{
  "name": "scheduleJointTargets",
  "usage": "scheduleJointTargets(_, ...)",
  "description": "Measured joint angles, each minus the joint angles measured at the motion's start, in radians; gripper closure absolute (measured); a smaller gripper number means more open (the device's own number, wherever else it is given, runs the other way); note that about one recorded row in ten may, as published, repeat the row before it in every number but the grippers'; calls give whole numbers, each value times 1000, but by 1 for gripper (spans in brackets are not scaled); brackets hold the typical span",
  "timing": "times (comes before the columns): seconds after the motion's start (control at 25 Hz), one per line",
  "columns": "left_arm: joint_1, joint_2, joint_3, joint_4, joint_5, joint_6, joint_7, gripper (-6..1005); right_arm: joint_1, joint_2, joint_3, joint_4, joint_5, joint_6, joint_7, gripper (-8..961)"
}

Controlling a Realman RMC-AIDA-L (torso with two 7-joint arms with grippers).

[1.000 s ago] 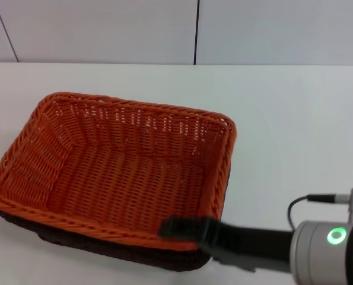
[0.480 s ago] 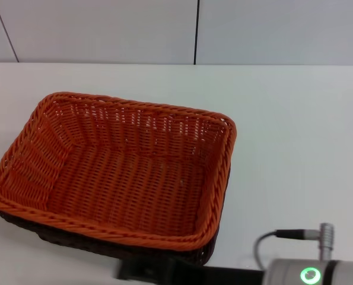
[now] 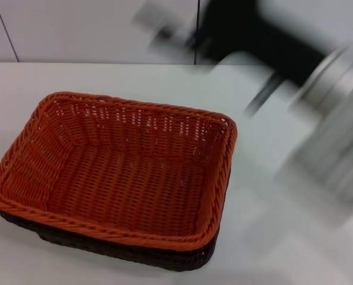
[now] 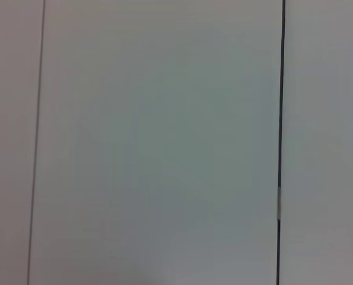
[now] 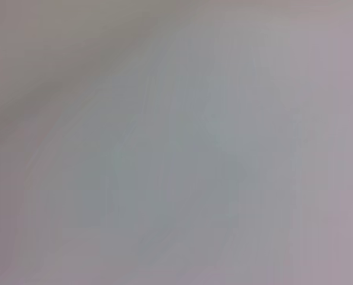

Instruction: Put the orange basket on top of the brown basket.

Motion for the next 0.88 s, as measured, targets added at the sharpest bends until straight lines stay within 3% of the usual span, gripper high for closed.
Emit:
scheduleJointTargets(0.12,3,0,-5,4,-1,19,0,216,-15,3,174,114,360,-29,1,161)
scheduleJointTargets(0.16,4,0,-6,6,-3,21,0,216,-23,4,274,222,519,-135,-1,162)
scheduleJointTargets(0.2,4,0,-7,10,-4,24,0,216,-23,4,274,222,519,-135,-1,162)
scheduleJointTargets(0.32,4,2,-13,21,-5,25,1,216,-1,4,427,521,710,-444,-38,162)
scheduleJointTargets(0.36,4,2,-20,25,-5,25,1,216,42,3,497,755,816,-713,-99,162)
scheduleJointTargets(0.4,4,2,-20,25,-5,25,1,216,42,3,497,755,816,-713,-99,162)
scheduleJointTargets(0.56,4,2,-49,39,-6,39,4,216,180,1,579,1264,1043,-1186,-261,162)
scheduleJointTargets(0.64,4,3,-51,40,-6,42,4,216,227,2,586,1436,1129,-1334,-301,162)
scheduleJointTargets(0.76,3,4,-62,41,-6,52,8,216,250,5,583,1575,1186,-1410,-314,162)
scheduleJointTargets(0.88,2,4,-75,42,-5,54,7,216,253,6,582,1589,1187,-1404,-314,162)
